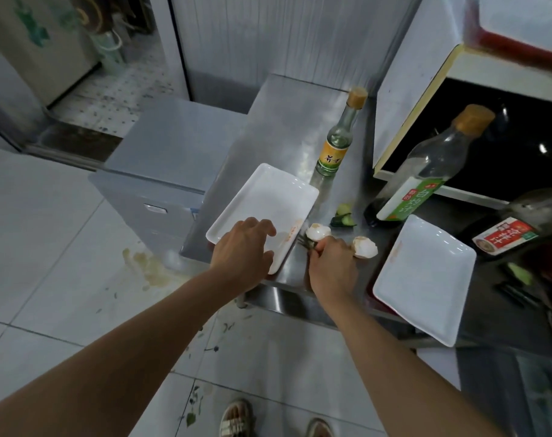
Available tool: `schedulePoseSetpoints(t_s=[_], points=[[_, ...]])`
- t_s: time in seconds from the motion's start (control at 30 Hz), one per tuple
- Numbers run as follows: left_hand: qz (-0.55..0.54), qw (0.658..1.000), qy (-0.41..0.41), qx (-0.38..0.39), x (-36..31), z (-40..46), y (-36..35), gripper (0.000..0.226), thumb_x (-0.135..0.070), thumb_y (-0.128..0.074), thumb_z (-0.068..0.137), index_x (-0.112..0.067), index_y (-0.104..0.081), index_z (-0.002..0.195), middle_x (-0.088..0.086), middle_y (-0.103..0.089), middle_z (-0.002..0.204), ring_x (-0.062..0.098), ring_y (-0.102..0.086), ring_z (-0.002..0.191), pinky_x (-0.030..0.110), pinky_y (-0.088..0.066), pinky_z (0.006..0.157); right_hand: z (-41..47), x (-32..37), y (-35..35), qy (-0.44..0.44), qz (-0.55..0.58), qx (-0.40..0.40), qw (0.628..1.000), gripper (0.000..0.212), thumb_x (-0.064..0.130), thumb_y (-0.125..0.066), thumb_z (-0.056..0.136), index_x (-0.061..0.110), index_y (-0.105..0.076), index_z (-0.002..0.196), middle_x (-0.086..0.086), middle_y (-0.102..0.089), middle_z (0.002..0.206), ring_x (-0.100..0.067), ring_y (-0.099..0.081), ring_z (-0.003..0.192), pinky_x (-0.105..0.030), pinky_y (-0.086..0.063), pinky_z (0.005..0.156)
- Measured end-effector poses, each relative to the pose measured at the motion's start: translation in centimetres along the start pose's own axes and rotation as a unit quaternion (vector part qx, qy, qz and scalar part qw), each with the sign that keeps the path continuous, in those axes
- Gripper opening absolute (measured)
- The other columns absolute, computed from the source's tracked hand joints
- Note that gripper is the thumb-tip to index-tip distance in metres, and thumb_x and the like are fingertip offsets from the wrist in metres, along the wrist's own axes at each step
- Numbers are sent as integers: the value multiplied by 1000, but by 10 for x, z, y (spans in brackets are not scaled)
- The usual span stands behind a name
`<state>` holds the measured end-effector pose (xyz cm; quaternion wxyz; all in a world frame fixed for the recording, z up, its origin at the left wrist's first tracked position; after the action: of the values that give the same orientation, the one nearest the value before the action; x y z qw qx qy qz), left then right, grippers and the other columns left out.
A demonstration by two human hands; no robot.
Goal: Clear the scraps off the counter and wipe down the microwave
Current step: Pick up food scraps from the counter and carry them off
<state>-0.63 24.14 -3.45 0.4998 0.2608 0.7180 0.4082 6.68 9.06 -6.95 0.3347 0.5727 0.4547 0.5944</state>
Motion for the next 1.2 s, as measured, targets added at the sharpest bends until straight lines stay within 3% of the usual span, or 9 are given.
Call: schedulePoseSetpoints(t_s=[0.13, 0.27, 0.37, 0.53, 0.7, 0.87, 1.0, 1.1, 1.2], points=[[-2, 1000, -13, 3, -3, 4, 1, 37, -25, -64, 86, -27, -53, 121, -3, -54, 131, 18, -50, 119, 40, -43, 101, -1, 4, 0, 27, -26, 9, 999, 16, 16, -48, 95, 8, -60, 103, -7, -60, 105, -23, -59, 96, -36, -52, 76], [13, 999, -31, 9, -5, 8, 1, 38, -26, -65, 86, -27, -52, 121, -3, -54, 131, 18, -52, 117, 39, -43, 100, -7, 2, 8, 50, 19, 45, 998, 13, 17, -50, 95, 7, -57, 100, -8, -58, 105, -23, -58, 94, -36, -50, 78], [25, 999, -41, 13, -9, 12, 3, 37, -27, -65, 85, -27, -53, 120, -2, -56, 129, 19, -54, 115, 38, -46, 99, -11, -4, 23, 53, 57, 44, 996, 4, 8, -49, 93, 8, -51, 89, -11, -59, 94, -25, -57, 86, -36, -46, 73], [28, 998, -60, 11, -25, 19, 5, 34, -27, -65, 85, -26, -54, 117, -2, -58, 123, 18, -55, 110, 37, -49, 95, -10, -21, 55, 23, 91, -5, 996, 14, 6, -52, 90, 12, -46, 79, -4, -52, 77, -21, -50, 73, -33, -40, 66], [33, 996, -78, 9, -45, 27, 5, 35, -26, -63, 86, -25, -53, 119, -2, -58, 121, 18, -55, 108, 33, -48, 88, -1, -39, 77, 7, 163, -38, 986, 12, 0, -57, 84, 8, -53, 76, -11, -63, 74, -25, -59, 72, -36, -50, 70], [39, 995, -88, 20, -68, 41, -4, 37, -23, -62, 86, -24, -52, 121, -1, -57, 120, 19, -53, 109, 29, -42, 81, 13, -59, 90, -10, 218, -52, 975, 10, -4, -59, 80, 6, -61, 77, -10, -64, 74, -24, -59, 73, -29, -45, 67], [46, 994, -91, 39, -85, 57, -23, 41, -25, -62, 85, -22, -50, 124, 1, -55, 122, 22, -51, 112, 32, -41, 85, 25, -78, 94, -21, 237, -68, 969, 11, -1, -62, 81, 9, -63, 79, -3, -64, 74, -19, -59, 73, -20, -42, 66], [53, 993, -96, 42, -94, 74, -38, 45, -24, -64, 84, -22, -47, 125, 2, -54, 124, 22, -50, 114, 33, -41, 86, 35, -92, 96, -25, 248, -68, 966, 12, 0, -63, 81, 11, -63, 77, -3, -65, 72, -23, -63, 72, -30, -49, 72], [57, 992, -100, 43, -102, 90, -51, 51, -23, -67, 81, -24, -45, 127, 1, -53, 127, 23, -50, 116, 37, -45, 89, 43, -103, 96, -26, 277, -60, 959, 28, -2, -58, 82, 23, -59, 70, -1, -64, 68, -25, -65, 68, -37, -53, 73]])
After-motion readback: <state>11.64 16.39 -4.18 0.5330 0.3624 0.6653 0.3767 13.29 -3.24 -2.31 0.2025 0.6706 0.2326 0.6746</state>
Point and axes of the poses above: each hand's wrist, its own z-axis towards the middle knuckle, its own y-axis out of the back of the hand, x = y × z, the point moved 7 cm from there along z, towards the middle knuckle
